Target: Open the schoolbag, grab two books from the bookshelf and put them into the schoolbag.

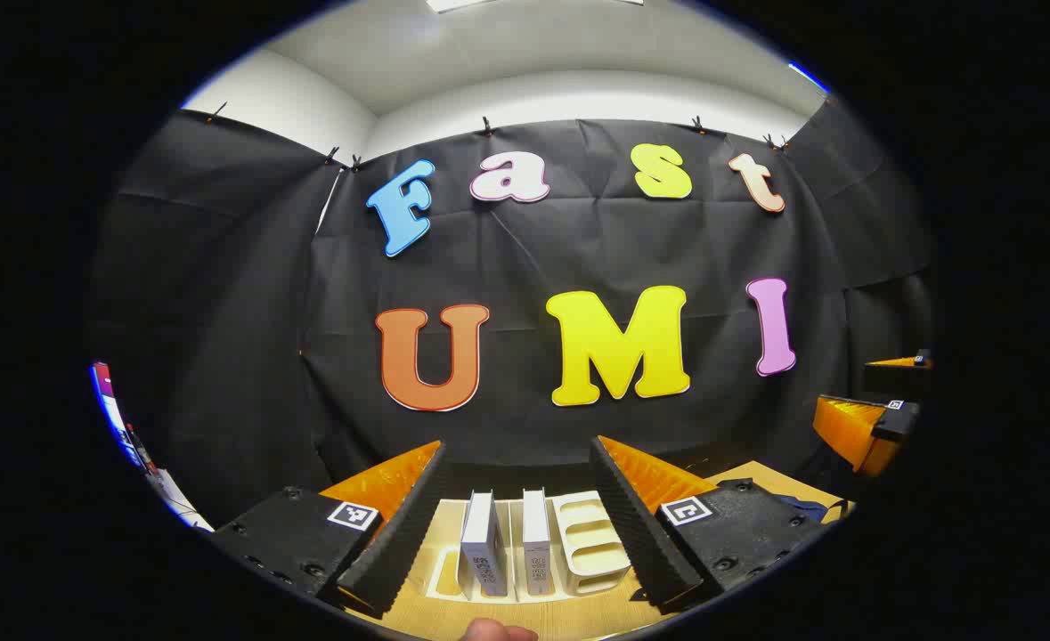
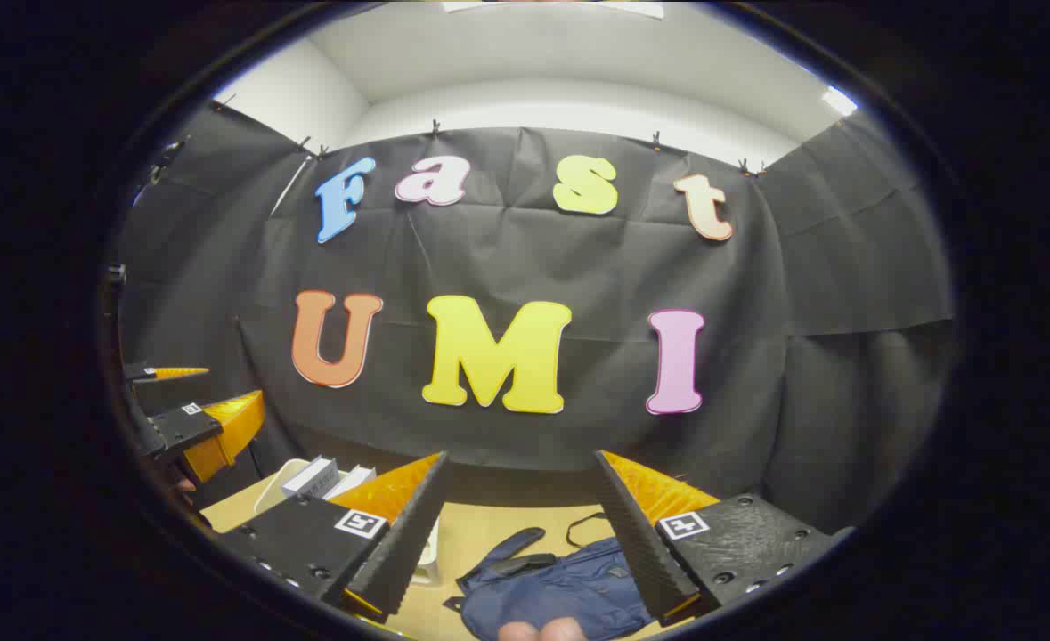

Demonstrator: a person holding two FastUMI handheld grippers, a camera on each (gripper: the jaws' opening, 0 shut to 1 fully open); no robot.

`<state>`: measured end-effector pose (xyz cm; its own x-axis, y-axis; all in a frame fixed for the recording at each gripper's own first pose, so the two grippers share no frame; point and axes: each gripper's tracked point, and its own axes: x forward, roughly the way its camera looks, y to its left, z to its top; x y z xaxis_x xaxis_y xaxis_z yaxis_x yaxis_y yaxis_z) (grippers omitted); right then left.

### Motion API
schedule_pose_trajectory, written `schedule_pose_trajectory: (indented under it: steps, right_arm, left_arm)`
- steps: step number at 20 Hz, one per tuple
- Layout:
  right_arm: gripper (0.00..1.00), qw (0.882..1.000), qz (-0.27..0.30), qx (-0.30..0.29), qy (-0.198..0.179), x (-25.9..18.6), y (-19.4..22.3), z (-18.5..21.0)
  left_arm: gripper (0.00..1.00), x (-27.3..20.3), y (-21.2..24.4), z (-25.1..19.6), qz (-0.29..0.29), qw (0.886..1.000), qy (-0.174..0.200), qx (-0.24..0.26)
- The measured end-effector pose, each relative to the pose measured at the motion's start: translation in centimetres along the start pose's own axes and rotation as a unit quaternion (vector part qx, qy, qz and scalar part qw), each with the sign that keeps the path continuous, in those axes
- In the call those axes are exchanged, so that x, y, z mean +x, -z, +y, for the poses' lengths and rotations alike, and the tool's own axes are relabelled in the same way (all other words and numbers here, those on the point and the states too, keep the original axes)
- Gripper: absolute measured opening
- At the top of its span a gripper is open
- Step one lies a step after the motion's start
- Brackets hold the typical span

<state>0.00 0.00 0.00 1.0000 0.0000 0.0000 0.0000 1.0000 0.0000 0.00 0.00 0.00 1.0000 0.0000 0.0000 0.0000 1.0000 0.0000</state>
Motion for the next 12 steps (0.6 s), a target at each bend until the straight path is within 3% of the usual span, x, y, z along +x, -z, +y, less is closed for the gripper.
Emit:
schedule_pose_trajectory:
  steps: [12]
  right_arm:
    - [0.95, 1.000, 0.003, 0.010, -0.004, 0.54, 0.01, 0.55]
  left_arm:
    - [0.99, -0.05, -0.64, 0.75, -0.008, 1.000, -0.010, 0.008]
